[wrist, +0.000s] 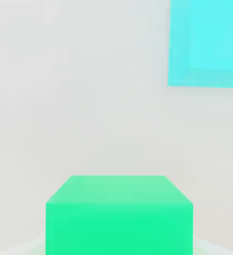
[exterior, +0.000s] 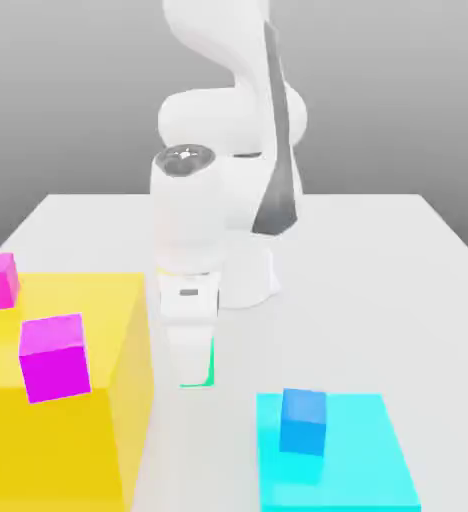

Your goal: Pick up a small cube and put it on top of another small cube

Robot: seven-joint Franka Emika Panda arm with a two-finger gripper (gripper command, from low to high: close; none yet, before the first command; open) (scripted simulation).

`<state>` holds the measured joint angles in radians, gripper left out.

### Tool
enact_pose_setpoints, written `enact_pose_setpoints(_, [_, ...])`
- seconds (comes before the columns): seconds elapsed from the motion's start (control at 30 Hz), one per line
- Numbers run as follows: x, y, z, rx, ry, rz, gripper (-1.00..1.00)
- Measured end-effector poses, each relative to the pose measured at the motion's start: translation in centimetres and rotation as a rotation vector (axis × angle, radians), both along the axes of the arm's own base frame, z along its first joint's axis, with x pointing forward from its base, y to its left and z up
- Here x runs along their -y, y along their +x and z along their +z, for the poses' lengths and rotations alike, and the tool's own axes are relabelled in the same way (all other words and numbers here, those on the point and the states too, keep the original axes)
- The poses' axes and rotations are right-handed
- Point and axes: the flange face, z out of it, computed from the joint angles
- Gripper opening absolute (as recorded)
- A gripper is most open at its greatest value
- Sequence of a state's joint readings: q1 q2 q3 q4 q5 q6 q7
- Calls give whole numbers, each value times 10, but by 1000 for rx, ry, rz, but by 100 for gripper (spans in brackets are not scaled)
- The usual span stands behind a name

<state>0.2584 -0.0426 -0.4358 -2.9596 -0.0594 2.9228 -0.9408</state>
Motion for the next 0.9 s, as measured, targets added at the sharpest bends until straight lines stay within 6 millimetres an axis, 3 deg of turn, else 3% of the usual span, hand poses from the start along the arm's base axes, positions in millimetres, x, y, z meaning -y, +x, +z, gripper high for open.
enact_pose_setpoints(0.17, [-8, -4, 5, -11, -15, 7, -100])
enact_pose_setpoints(0.33, [-34, 41, 26, -48, -141, 71, -100])
enact_pose_setpoints(0.53, [-64, 99, 70, -41, -353, 109, -100])
enact_pose_setpoints(0.73, [0, 144, 150, -85, -420, 66, -100])
enact_pose_setpoints(0.83, [35, 153, 196, -116, -424, 53, -100])
enact_pose_setpoints(0.9, [60, 149, 212, -133, -389, 55, -100])
